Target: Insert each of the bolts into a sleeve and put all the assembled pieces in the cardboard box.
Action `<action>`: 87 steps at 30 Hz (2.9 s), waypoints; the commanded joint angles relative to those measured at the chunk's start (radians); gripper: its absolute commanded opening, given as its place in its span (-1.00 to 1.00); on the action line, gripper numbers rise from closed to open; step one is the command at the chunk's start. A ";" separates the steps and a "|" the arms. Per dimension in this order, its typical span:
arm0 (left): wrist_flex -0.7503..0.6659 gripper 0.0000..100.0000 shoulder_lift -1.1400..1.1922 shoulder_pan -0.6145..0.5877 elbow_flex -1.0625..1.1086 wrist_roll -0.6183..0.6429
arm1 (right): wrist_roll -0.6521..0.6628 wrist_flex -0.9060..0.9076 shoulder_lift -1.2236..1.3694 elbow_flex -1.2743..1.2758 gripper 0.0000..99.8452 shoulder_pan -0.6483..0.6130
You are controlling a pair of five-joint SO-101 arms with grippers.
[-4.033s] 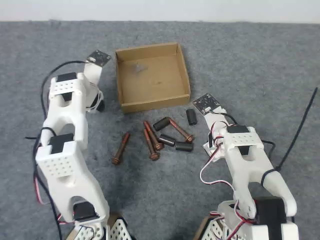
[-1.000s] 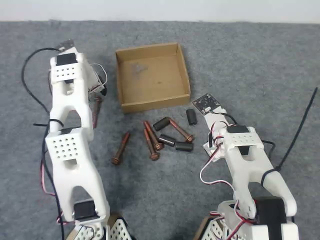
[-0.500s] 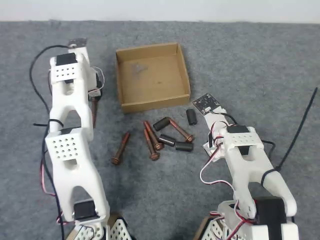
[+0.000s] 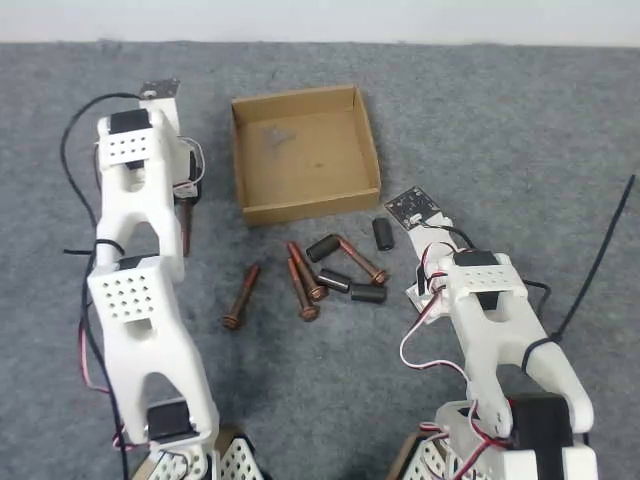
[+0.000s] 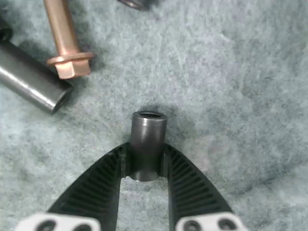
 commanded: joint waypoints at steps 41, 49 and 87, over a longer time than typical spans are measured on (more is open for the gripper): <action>-0.331 -0.73 -0.169 -0.035 0.323 0.009 | 0.020 -0.012 -0.004 -0.037 -0.99 0.016; -0.258 -0.73 -0.155 -0.038 0.297 0.009 | 0.020 -0.012 -0.004 -0.037 -0.99 0.016; -0.216 -0.98 -0.265 0.023 0.334 0.009 | 0.020 -0.012 -0.004 -0.038 -0.99 0.018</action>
